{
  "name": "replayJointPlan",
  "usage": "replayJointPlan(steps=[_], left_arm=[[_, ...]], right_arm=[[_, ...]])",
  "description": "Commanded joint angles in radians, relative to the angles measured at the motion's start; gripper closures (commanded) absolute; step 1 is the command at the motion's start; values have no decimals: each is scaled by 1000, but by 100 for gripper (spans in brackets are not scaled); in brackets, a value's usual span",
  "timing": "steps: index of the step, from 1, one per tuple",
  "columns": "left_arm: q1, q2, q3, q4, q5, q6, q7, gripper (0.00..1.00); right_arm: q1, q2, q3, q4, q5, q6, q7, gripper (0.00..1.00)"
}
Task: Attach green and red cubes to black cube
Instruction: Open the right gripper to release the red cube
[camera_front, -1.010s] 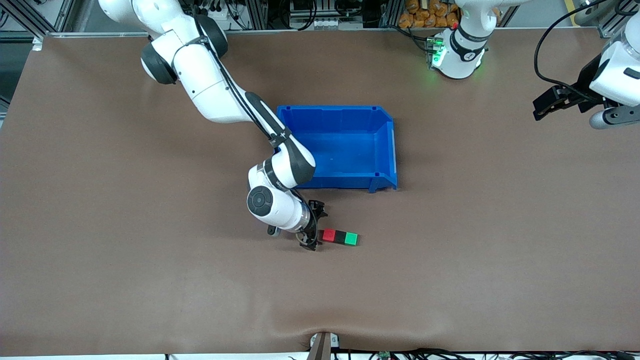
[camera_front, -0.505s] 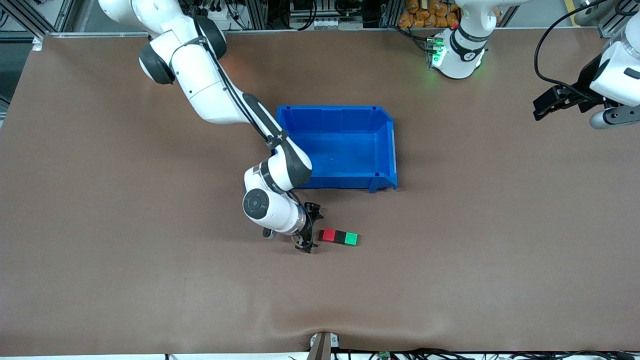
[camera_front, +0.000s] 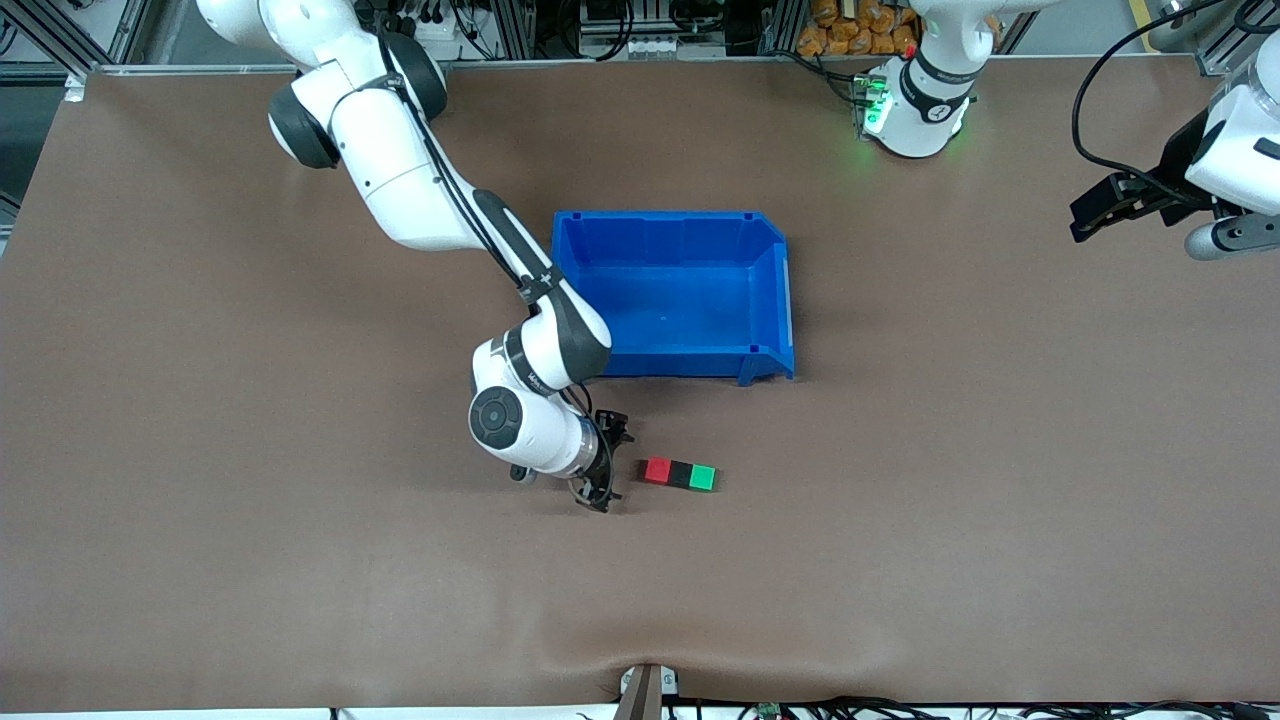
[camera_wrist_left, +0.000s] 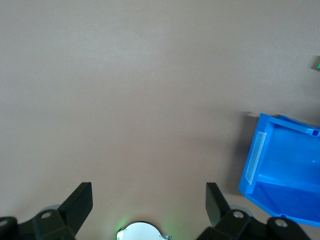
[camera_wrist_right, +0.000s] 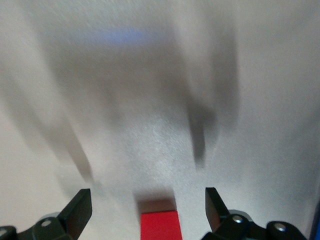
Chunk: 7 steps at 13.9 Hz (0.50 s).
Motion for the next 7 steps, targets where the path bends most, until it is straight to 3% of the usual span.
replayJointPlan(steps=[1,7], left_arm=[[11,3,-4,10,-9,-5,22,0],[11,3,-4,10,-9,-8,22,0]], right_arm=[[-16,-27,5,-3,-20,-51,2,0],[-47,-43,5,-3,-20,-80,-47,0]])
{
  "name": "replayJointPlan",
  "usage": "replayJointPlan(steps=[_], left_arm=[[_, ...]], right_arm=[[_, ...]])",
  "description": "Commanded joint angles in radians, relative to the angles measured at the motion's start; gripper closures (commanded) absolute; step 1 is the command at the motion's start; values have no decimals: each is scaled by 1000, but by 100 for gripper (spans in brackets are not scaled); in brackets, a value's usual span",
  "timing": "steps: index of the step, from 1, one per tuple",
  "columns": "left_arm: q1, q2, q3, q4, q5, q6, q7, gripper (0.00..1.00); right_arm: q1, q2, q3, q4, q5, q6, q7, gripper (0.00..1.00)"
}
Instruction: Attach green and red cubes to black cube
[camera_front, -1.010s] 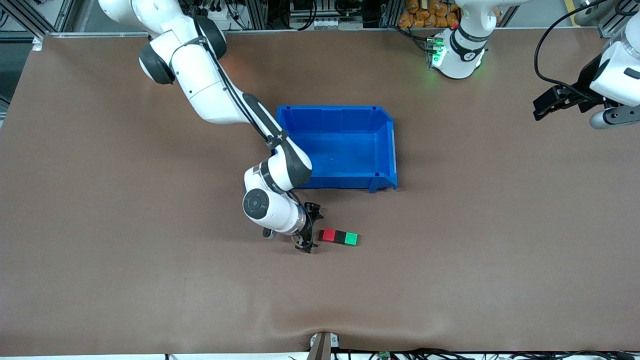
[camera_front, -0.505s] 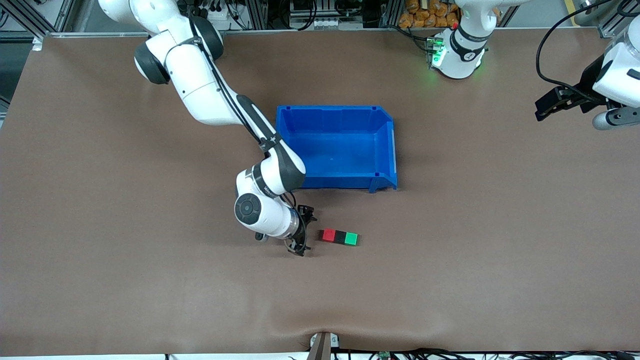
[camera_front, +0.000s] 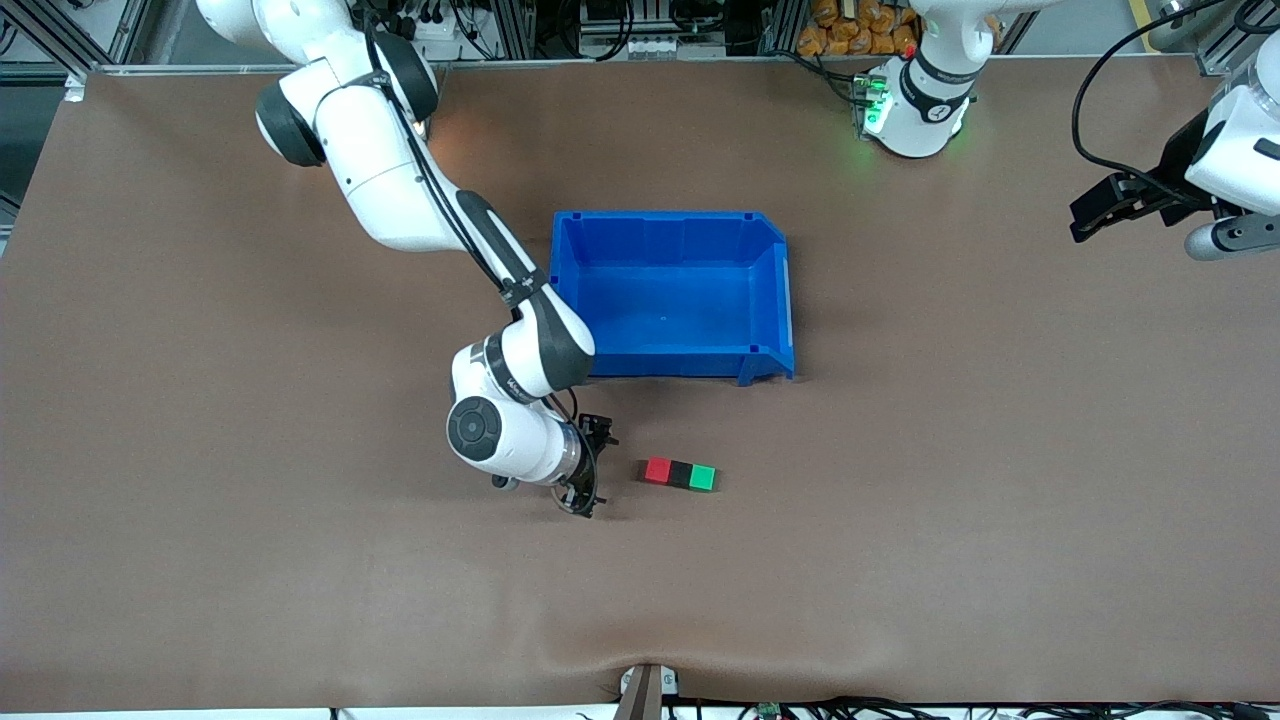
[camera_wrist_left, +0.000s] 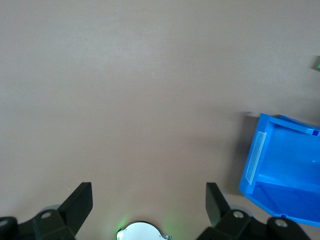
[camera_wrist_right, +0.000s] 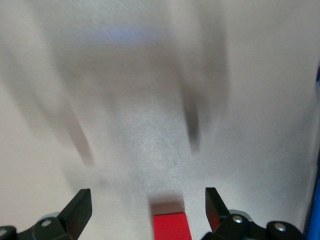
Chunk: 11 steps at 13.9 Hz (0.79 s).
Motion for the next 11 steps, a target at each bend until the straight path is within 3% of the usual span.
replayJointPlan(steps=[1,7,11], left_arm=[[11,2,-2,10,-9,-8,22,0],[34,4,-4,9,-11,-9,23,0],[32,2,-4,10,-12,-9,22,0]], right_arm=[[-19,-24,8,-9,-16,-24,-25,0],[-52,-47,8,-9,-36,-74,-68,0],[-57,-61,-10,-9,-97,-74,-130,0]])
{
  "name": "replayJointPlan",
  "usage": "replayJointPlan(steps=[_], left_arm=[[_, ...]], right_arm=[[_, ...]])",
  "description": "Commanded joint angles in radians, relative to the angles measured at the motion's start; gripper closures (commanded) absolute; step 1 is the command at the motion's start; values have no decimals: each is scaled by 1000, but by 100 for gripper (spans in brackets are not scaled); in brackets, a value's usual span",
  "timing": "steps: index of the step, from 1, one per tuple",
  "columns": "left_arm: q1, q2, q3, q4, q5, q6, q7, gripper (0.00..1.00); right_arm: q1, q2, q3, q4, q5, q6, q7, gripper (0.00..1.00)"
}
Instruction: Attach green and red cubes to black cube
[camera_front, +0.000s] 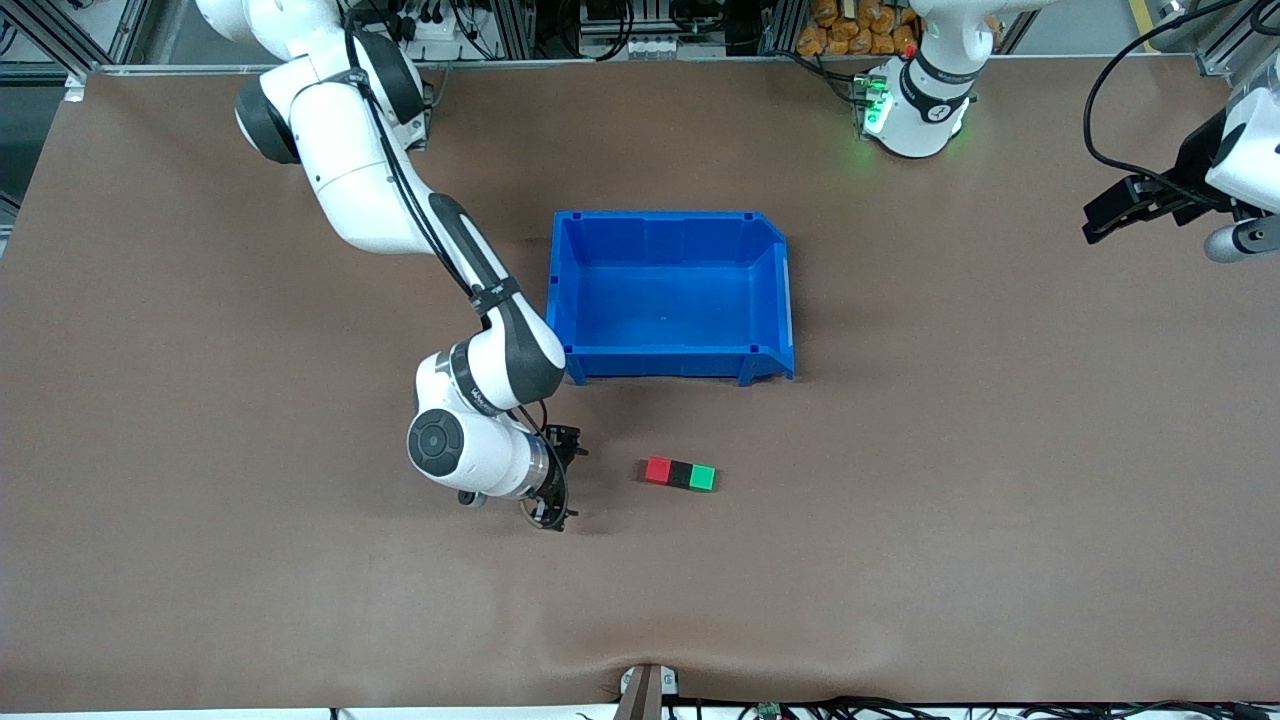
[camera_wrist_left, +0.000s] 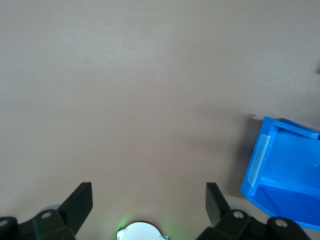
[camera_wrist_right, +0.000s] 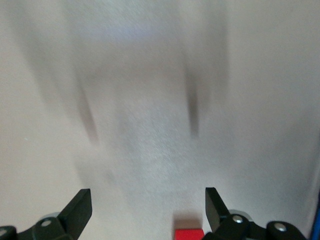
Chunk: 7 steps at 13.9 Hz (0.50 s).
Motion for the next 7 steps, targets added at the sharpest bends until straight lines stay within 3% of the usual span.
replayJointPlan(steps=[1,7], left_arm=[[8,2,-6,10,-12,-9,22,0],[10,2,-5,9,-14,-10,22,0]], right_arm=[[-11,-36,5,-10,-52,-19,-50,0],[-40,-37,11,-15,-44,-18,-162,0]])
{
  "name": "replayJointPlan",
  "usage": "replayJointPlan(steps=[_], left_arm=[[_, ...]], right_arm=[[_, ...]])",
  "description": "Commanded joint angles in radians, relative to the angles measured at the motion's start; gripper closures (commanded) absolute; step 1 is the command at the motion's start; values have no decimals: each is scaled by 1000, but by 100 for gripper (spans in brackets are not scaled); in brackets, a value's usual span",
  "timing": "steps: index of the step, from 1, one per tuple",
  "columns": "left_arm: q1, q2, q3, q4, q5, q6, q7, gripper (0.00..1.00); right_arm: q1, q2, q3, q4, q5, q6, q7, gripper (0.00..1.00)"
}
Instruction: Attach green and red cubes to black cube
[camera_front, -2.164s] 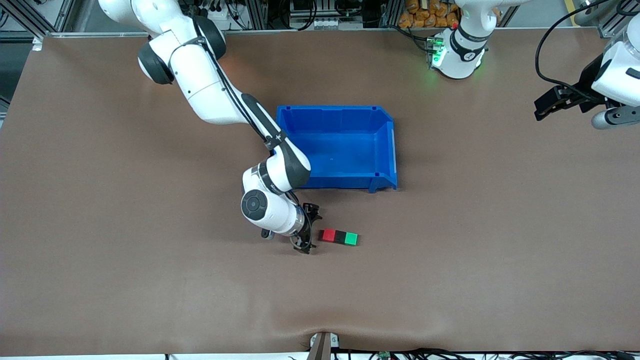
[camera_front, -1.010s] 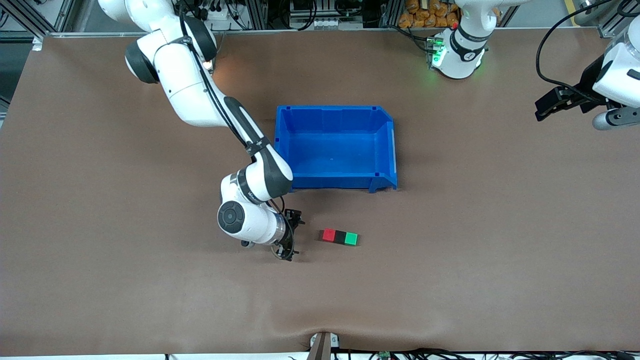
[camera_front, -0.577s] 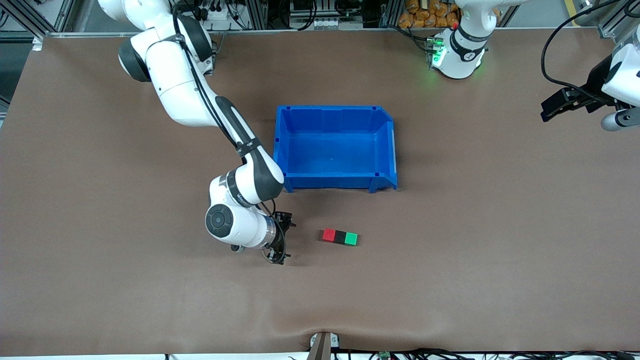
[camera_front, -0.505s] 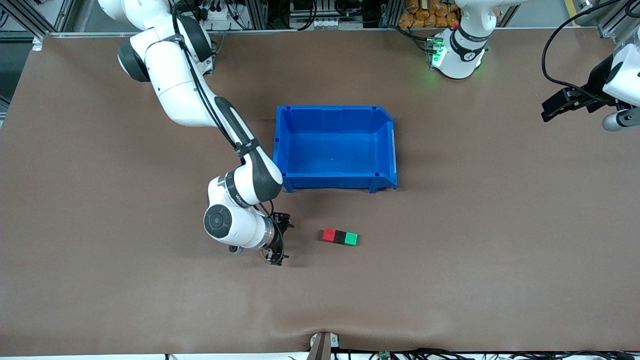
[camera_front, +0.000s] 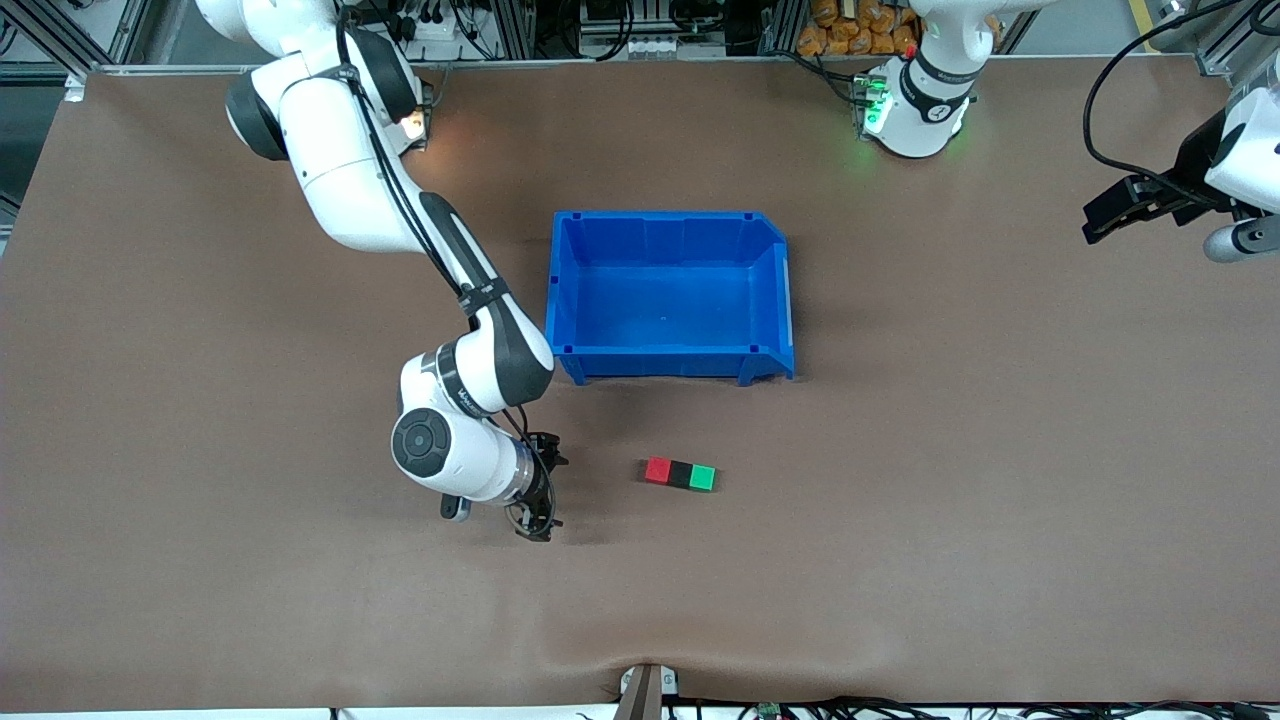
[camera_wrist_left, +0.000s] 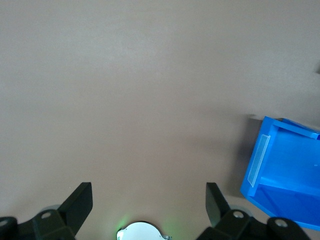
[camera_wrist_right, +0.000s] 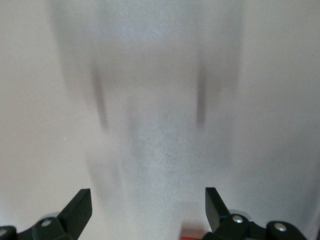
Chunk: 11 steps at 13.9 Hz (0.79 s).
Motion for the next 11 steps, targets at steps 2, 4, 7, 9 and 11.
replayJointPlan(steps=[2,4,7,9,11], left_arm=[[8,2,-5,9,-14,-12,22,0],[10,2,-4,9,-14,-12,22,0],[8,2,-5,9,-14,-12,22,0],[8,2,-5,9,-14,-12,22,0],[10,2,-5,9,-14,-12,22,0]], right_arm=[[-37,-19,22,-16,-6,-27,-67,0],[-35,-28,19,-16,-16,-96,-69,0],[-43,-47,17,-16,-21,-159,-105,0],[-49,-56,14,-16,-26,-217,-121,0],[-81,-62,23,-16,-23,-225,-122,0]])
